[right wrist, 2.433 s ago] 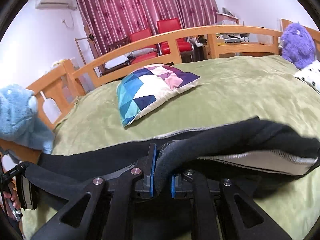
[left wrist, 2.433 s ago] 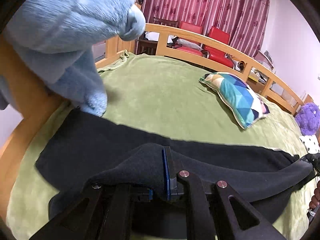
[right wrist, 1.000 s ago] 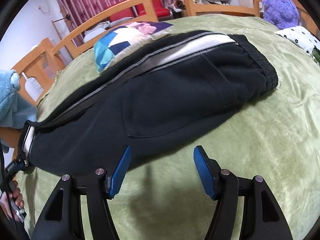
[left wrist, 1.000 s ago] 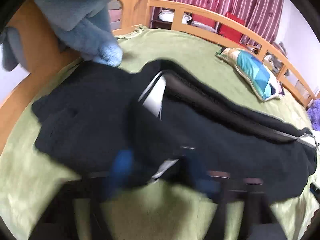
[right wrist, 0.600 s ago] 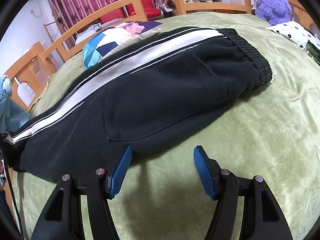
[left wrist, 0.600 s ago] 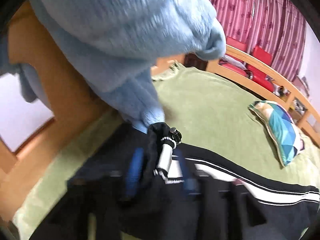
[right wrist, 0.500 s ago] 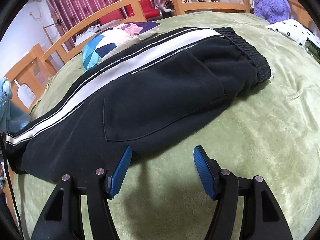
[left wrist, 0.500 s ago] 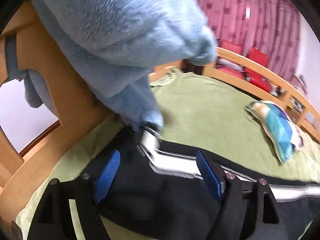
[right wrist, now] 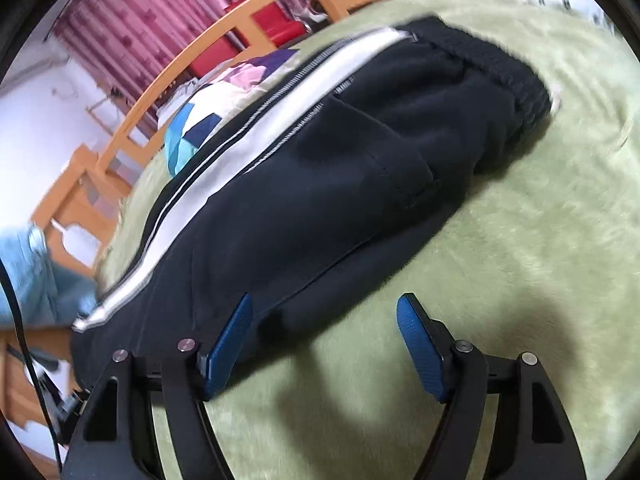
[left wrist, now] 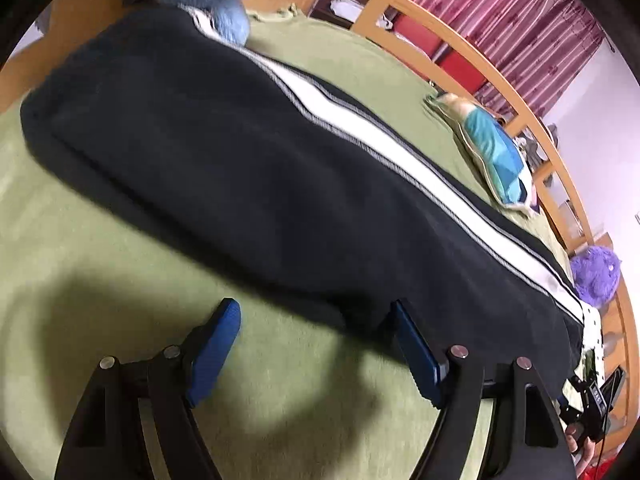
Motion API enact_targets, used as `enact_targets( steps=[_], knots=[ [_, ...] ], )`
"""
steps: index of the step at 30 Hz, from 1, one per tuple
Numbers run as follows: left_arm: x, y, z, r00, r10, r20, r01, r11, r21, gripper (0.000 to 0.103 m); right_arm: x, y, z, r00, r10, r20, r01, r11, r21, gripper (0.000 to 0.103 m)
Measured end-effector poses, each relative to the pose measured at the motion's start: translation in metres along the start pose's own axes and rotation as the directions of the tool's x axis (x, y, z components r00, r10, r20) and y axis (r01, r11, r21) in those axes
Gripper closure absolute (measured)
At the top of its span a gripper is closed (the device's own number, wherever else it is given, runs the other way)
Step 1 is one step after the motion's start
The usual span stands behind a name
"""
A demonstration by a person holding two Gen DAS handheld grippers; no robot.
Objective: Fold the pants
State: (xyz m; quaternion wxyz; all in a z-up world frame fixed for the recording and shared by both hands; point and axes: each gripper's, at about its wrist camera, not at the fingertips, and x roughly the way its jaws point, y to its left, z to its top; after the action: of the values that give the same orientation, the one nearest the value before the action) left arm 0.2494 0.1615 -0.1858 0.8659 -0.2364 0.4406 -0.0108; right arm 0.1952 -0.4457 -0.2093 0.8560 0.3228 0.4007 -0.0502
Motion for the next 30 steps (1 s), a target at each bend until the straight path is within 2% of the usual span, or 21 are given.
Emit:
enact_targets(
  steps=[3, 6, 9, 11, 12, 13, 14, 15, 16, 18, 21, 23, 26, 30],
  knots=[
    [0.016, 0.006, 0.018, 1.0, 0.019, -0.023, -0.021, 0.997, -0.069, 0.025, 0.015, -0.003, 0.009, 1.0, 0.005, 0.009, -0.005, 1.0, 0.027, 0.029],
    [0.021, 0.015, 0.026, 1.0, 0.018, -0.001, -0.018, 0.988, -0.155, 0.025, 0.028, -0.005, 0.02, 0.999, 0.012, 0.045, -0.015, 0.998, 0.06, 0.026],
    [0.029, 0.019, 0.035, 0.999, 0.046, 0.01, -0.043, 0.975, -0.217, 0.025, 0.039, -0.007, 0.032, 0.997, 0.02, 0.075, -0.028, 0.993, 0.113, 0.022],
    [0.032, 0.015, 0.04, 0.997, 0.067, 0.029, -0.059, 0.973, -0.222, 0.048, 0.048, -0.002, 0.041, 0.996, 0.004, 0.085, -0.014, 0.992, 0.123, 0.024],
    [0.036, 0.012, 0.044, 0.996, 0.087, 0.012, -0.083, 0.975, -0.207, 0.074, 0.051, 0.002, 0.044, 0.995, -0.013, 0.095, 0.001, 0.993, 0.119, 0.044],
    [0.039, 0.012, 0.046, 0.996, 0.089, -0.003, -0.088, 0.975, -0.206, 0.088, 0.053, 0.004, 0.047, 0.994, -0.033, 0.102, 0.021, 0.993, 0.117, 0.074],
    [0.037, 0.016, 0.046, 0.998, 0.061, -0.005, -0.061, 0.972, -0.226, 0.09, 0.052, 0.003, 0.049, 0.992, -0.051, 0.114, 0.038, 0.992, 0.118, 0.077],
    [0.033, 0.02, 0.044, 0.999, 0.047, -0.009, -0.048, 0.97, -0.237, 0.092, 0.049, 0.001, 0.051, 0.992, -0.024, 0.125, 0.007, 0.991, 0.133, 0.084],
    [0.029, 0.021, 0.042, 0.999, 0.041, -0.012, -0.043, 0.971, -0.236, 0.092, 0.042, -0.004, 0.05, 0.989, 0.004, 0.147, -0.027, 0.987, 0.155, 0.085],
    [0.008, 0.018, 0.03, 0.999, 0.038, 0.026, -0.032, 0.978, -0.205, 0.092, 0.026, -0.006, 0.044, 0.982, 0.015, 0.186, -0.048, 0.984, 0.174, 0.086],
    [-0.022, 0.008, 0.007, 0.996, 0.066, 0.052, -0.06, 0.992, -0.111, 0.092, -0.002, -0.004, 0.032, 0.98, -0.001, 0.2, -0.027, 0.99, 0.139, 0.087],
    [-0.034, 0.006, -0.014, 0.998, 0.055, 0.022, -0.053, 0.993, -0.102, 0.092, -0.028, -0.013, 0.022, 0.98, 0.0, 0.199, -0.027, 0.991, 0.129, 0.087],
    [-0.051, -0.012, -0.061, 0.998, 0.051, -0.029, -0.052, 0.998, -0.035, 0.092, -0.074, -0.041, 0.01, 0.98, -0.009, 0.197, -0.019, 0.99, 0.14, 0.087],
    [-0.079, -0.048, -0.134, 0.997, -0.003, -0.077, 0.005, 0.999, 0.032, 0.092, -0.145, -0.091, -0.007, 0.977, -0.071, 0.199, 0.041, 0.988, 0.149, 0.087]
  ],
)
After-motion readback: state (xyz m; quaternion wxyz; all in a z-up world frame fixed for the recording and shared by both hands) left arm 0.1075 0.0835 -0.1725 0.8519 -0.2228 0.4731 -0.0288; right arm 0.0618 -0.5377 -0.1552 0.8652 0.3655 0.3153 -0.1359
